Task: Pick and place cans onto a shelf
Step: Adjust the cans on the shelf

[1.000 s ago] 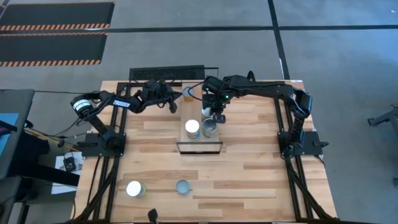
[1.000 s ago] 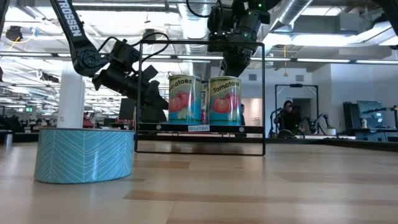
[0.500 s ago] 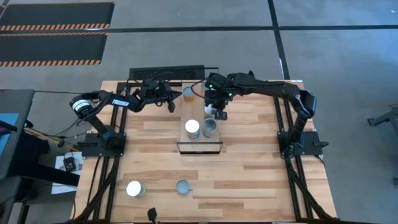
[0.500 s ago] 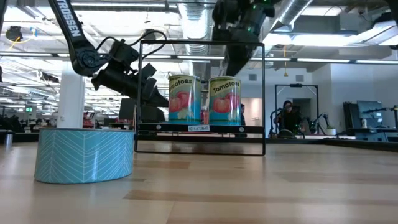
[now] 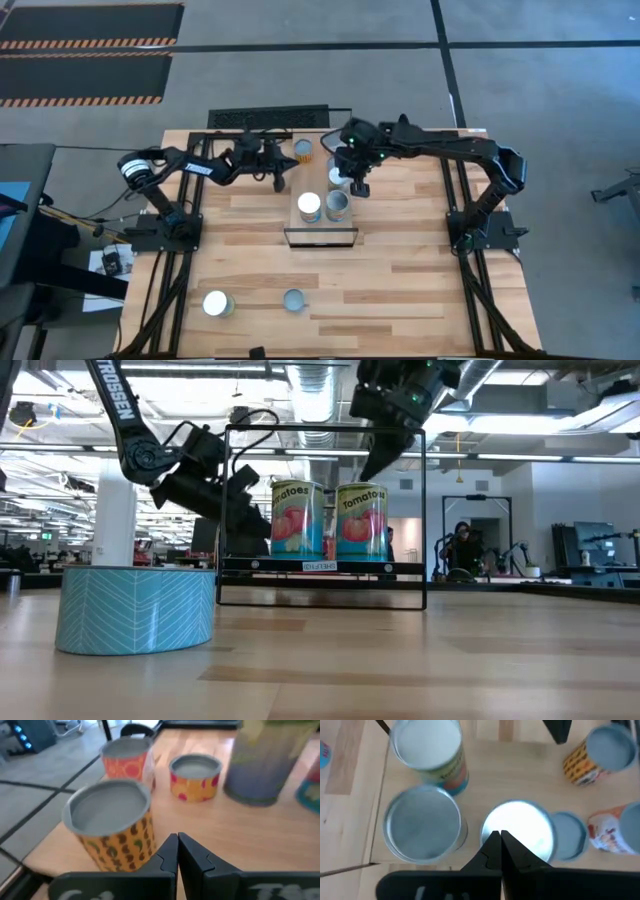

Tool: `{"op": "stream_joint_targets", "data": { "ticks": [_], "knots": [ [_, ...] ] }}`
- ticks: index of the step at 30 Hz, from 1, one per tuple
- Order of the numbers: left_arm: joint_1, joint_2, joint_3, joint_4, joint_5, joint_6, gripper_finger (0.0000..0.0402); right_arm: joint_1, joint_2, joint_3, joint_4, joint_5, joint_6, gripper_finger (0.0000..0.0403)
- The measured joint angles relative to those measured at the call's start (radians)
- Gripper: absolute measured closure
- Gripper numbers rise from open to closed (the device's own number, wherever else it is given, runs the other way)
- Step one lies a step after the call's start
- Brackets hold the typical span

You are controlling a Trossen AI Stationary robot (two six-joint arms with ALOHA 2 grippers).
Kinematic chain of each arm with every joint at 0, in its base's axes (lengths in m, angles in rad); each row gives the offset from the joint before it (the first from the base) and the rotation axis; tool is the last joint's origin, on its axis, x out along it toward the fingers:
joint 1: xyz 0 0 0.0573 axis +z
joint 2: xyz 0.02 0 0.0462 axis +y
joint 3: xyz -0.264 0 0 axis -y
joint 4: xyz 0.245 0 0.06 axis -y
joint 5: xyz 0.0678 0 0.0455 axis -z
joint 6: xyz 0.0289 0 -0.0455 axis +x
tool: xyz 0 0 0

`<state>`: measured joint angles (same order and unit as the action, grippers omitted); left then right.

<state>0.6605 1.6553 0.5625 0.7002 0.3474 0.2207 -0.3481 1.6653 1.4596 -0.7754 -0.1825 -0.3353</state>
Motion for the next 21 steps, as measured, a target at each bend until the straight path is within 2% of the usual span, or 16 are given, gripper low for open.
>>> {"op": "stream_joint_targets", "data": {
  "ticks": [5, 11, 21],
  "knots": [
    [0.005, 0.059, 0.014, 0.041, -0.050, -0.023, 0.0401, 0.007, -0.004, -0.013, 0.013, 0.002, -0.003, 0.0395],
    [0.007, 0.128, 0.079, 0.040, -0.058, -0.042, 0.0401, 0.009, -0.046, -0.012, 0.013, 0.005, -0.012, 0.0395],
    [0.013, 0.131, 0.099, 0.032, -0.066, -0.041, 0.0401, 0.017, -0.145, -0.012, 0.008, 0.008, -0.009, 0.0395]
  ]
}}
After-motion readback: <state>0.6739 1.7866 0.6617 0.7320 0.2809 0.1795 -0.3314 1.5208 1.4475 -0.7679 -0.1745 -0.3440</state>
